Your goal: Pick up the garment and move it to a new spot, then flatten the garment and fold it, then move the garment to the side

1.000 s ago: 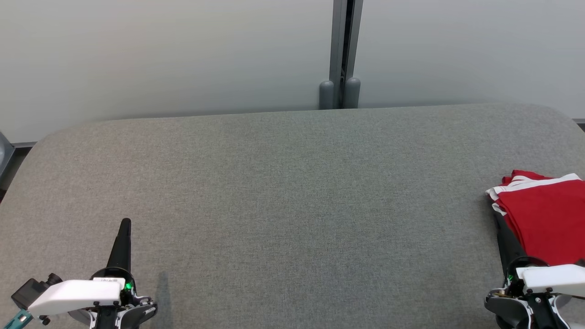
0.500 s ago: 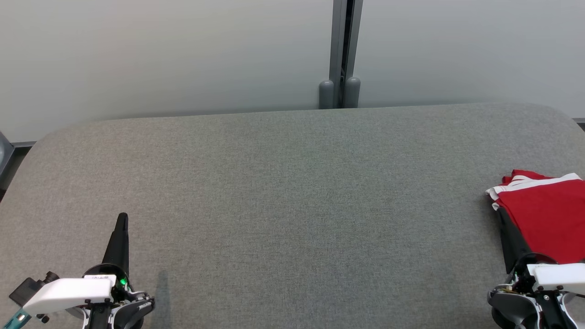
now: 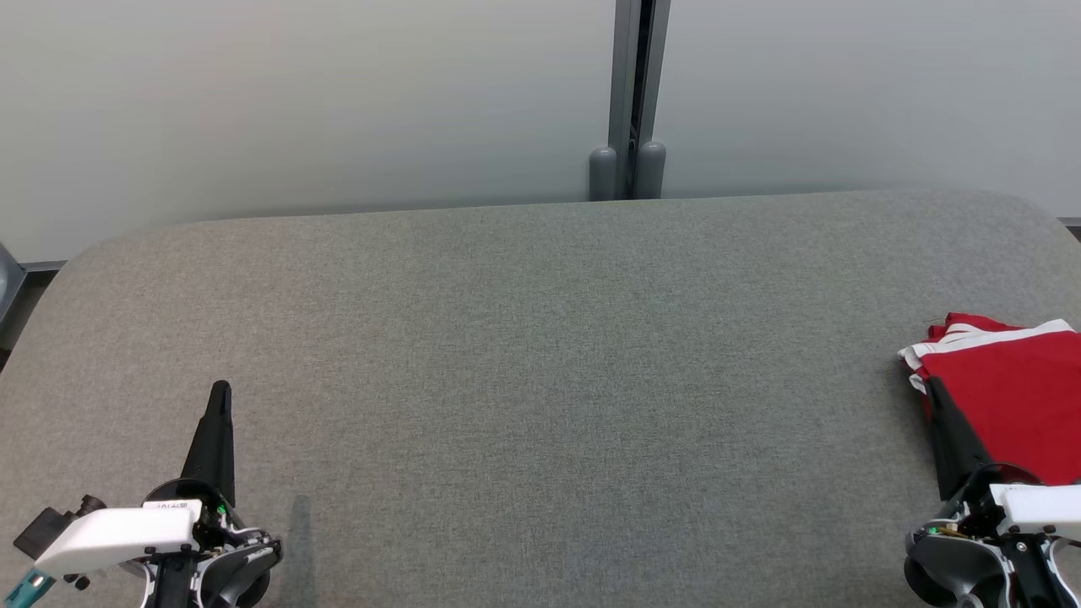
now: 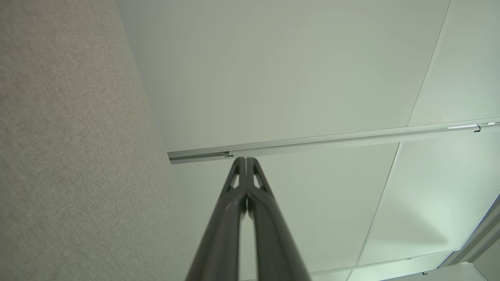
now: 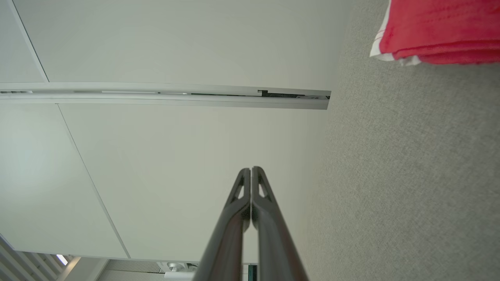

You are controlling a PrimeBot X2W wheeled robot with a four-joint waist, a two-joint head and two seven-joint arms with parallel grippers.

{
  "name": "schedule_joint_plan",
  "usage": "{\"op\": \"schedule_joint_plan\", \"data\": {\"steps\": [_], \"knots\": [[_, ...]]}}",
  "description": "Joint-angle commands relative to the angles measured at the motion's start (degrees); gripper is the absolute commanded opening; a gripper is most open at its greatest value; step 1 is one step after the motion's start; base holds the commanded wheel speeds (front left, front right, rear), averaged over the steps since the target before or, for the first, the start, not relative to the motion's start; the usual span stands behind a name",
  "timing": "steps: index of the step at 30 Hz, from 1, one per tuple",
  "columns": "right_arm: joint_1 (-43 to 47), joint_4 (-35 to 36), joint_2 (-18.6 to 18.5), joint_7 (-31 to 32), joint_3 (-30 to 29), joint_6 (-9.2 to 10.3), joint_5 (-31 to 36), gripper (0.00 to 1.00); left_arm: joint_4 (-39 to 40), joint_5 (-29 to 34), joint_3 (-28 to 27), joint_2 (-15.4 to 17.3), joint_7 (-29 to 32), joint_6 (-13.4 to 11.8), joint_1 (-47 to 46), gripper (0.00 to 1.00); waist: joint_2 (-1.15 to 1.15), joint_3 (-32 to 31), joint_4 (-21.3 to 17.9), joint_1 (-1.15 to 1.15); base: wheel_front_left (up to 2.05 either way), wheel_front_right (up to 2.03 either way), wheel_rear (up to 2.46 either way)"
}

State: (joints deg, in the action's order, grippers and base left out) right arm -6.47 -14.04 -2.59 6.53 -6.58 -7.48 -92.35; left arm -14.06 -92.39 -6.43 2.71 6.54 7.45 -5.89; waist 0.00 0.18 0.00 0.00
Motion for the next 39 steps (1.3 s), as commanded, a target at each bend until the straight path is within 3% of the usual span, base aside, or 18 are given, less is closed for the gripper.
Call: {"op": "schedule_joint_plan", "data": {"steps": [1, 39], "knots": [[0.5, 0.2, -0.5, 0.2, -0.1, -0.01, -0.1, 0.0, 0.1, -0.1, -0.3, 0.3, 0.2, 0.2, -0.7, 0.0, 0.0, 0.0, 0.0, 0.0, 0.0, 0.0, 0.0], [0.5, 0.2, -0.5, 0.2, 0.0, -0.02, -0.1, 0.0, 0.2, -0.1, -0.2, 0.3, 0.2, 0.2, -0.7, 0.0, 0.0, 0.0, 0.0, 0.0, 0.0, 0.0, 0.0]]}}
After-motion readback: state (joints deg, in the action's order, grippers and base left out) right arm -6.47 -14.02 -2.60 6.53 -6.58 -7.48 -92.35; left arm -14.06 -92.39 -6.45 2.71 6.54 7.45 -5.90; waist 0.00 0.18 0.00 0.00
